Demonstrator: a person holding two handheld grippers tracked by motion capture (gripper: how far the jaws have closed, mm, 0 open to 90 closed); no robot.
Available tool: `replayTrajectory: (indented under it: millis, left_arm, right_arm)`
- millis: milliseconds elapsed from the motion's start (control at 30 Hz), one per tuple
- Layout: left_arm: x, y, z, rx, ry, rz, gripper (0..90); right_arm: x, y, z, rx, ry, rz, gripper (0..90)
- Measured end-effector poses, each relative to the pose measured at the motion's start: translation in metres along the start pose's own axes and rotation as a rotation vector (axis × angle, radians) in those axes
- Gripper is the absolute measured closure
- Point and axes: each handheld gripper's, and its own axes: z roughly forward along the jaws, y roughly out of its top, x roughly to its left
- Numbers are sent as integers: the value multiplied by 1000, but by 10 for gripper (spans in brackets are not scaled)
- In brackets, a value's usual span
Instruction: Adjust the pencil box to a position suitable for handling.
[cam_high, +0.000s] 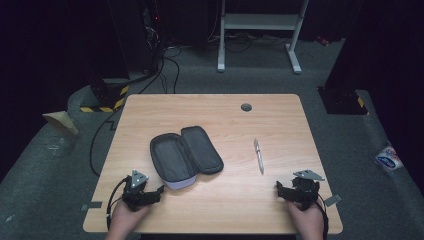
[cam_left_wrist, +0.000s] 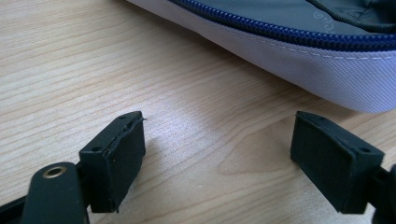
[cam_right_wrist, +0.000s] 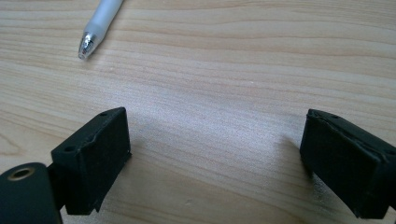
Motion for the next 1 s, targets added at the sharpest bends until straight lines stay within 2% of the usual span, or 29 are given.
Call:
replayTrajectory:
  millis: [367,567,700,767,900,933,1000]
  left_arm:
    - [-1,0,0,4,-4,-1,170]
    - [0,1,1,21,-29,25,113]
    - [-1,2,2,37,-48,41,50]
    - [-2,2,3,56,-52,46,5]
    - [-1,2,2,61,-54,42,4]
    - [1,2,-1,51,-64,27,4]
    - [2,3,-2,43,-69,27,4]
  right_arm:
    - [0,0,0,0,1,0,83]
    - [0,0,0,0,1,0,83]
    - [0,0,0,0,2,0,83]
    - [1,0,0,0,15,-16,83]
    - [1,0,0,-2,19,-24,83]
    - [1,0,0,-1,19,-23,83]
    - [1,0,0,-1,21,-25,83]
